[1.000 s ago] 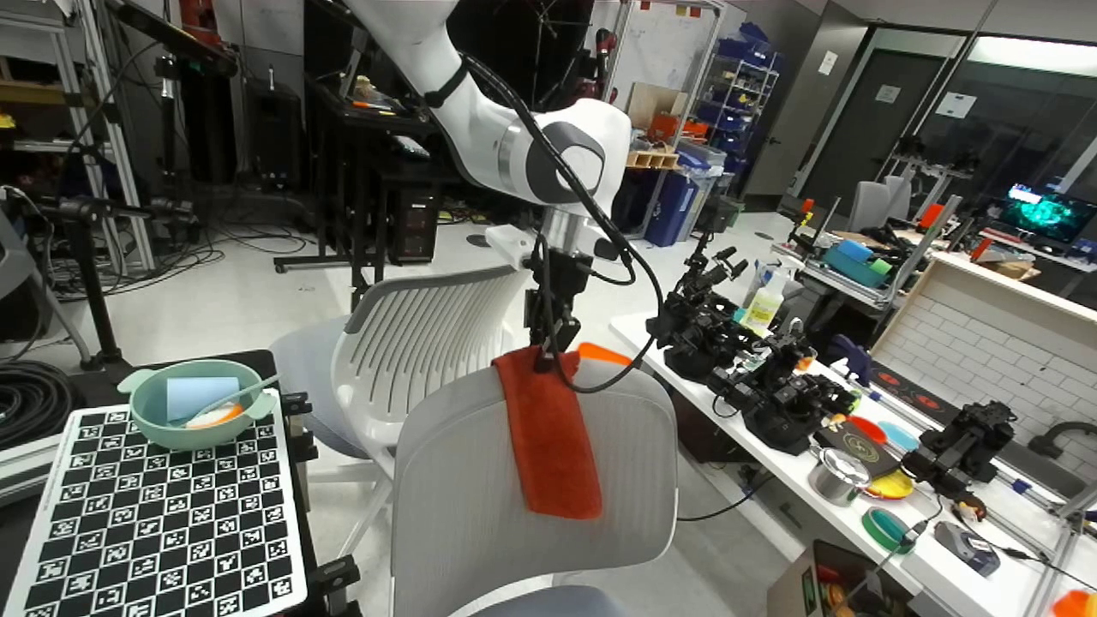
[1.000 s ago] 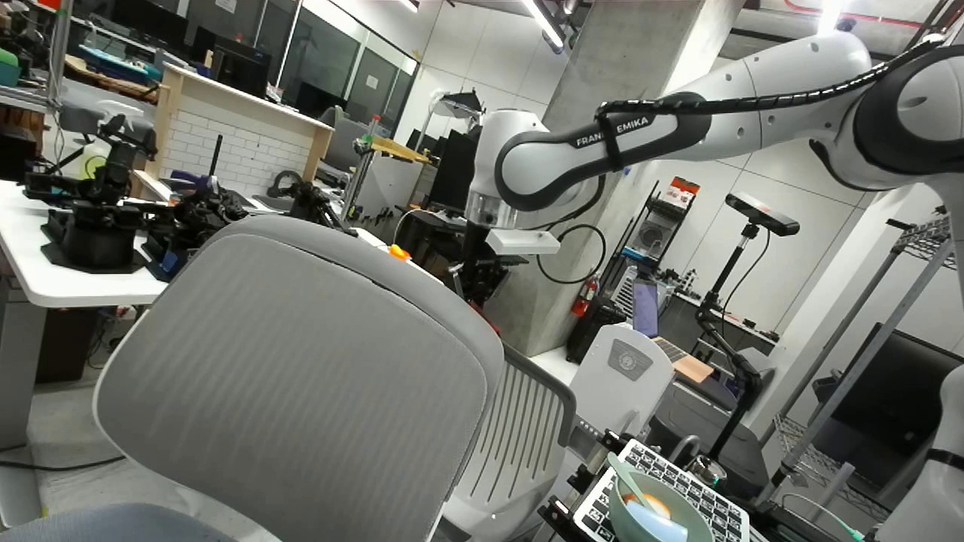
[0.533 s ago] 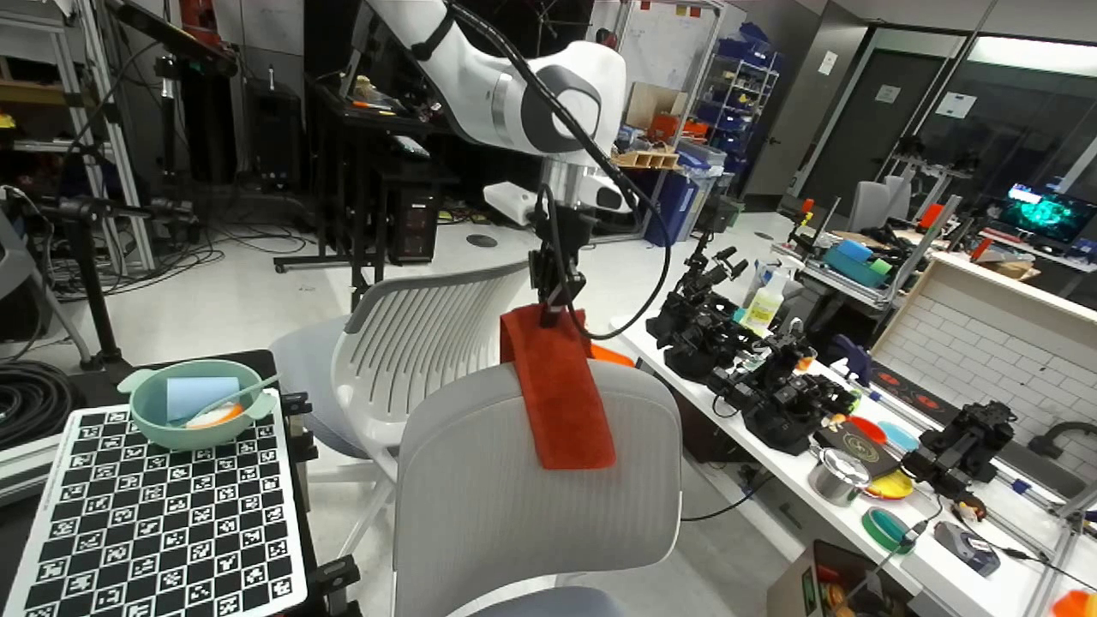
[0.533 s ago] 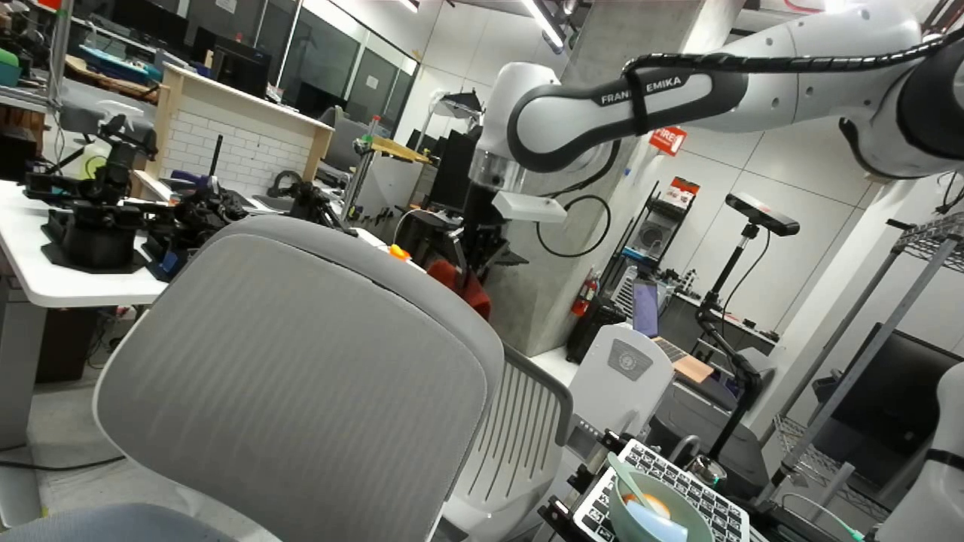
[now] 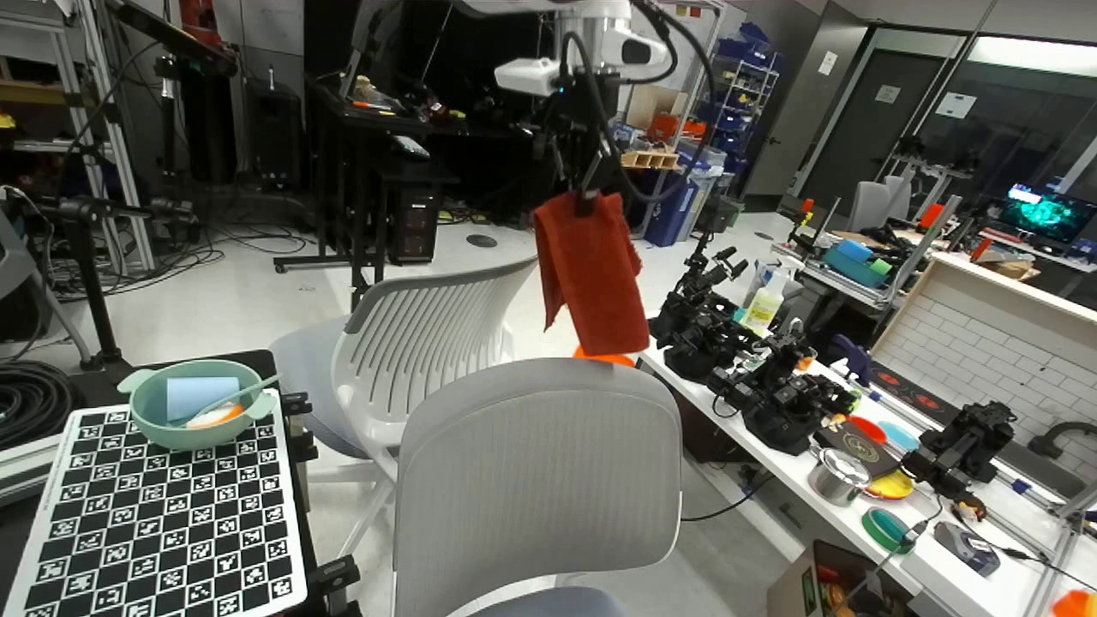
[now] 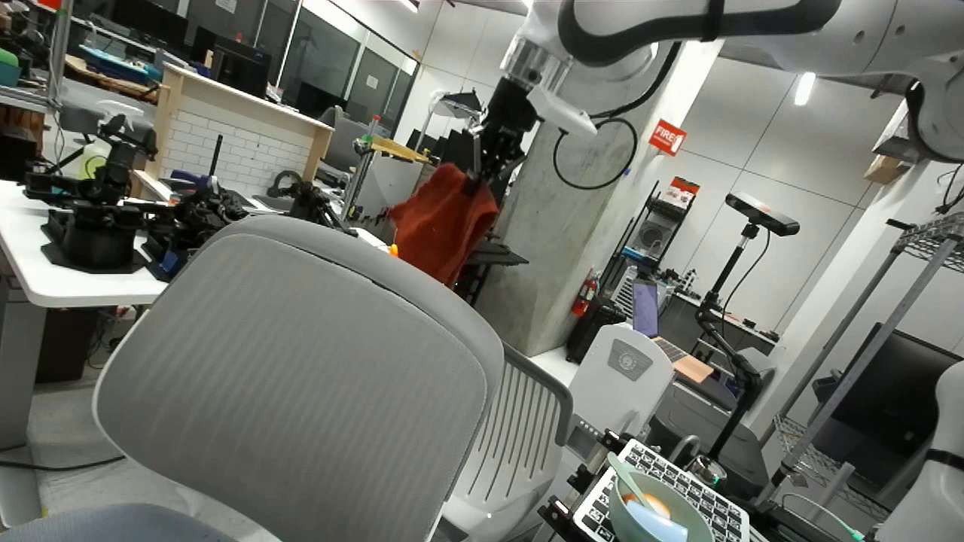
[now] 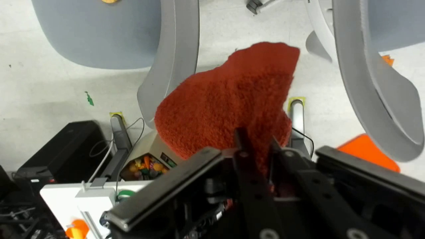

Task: Move the orange towel to the chair on the left then back to the chair on the right

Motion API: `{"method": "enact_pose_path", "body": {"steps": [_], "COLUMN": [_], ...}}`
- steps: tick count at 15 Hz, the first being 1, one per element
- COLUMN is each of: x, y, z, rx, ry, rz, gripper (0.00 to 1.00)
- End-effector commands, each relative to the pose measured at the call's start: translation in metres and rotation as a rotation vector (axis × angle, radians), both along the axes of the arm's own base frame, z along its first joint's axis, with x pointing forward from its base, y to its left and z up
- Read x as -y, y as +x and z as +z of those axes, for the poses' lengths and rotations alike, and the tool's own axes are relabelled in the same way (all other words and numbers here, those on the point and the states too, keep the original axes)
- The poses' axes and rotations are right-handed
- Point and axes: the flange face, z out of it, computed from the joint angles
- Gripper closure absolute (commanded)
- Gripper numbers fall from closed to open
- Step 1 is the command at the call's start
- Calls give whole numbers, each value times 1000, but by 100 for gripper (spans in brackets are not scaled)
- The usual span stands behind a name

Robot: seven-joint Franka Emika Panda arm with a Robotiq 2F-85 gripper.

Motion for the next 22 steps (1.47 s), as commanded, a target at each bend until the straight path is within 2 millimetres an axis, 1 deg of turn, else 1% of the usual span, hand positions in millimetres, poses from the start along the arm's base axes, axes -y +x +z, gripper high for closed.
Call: {"method": "enact_pose_path", "body": {"steps": [1,3,4,6,10,12,14,17,20,22], "x": [-9,-24,-34,-55,-88,-100,-107,-109,-106,-105], "y": [4,2,-1,-7,-17,-21,-23,-22,-19,-18], "z": [70,97,106,115,107,102,92,80,69,58], "rx": [52,76,80,79,40,21,6,-12,-25,-39], "ry": [39,58,69,83,101,105,105,95,89,83], "rz": [31,49,61,87,137,153,161,162,155,152], "gripper": [97,97,97,97,97,97,97,97,97,97]}}
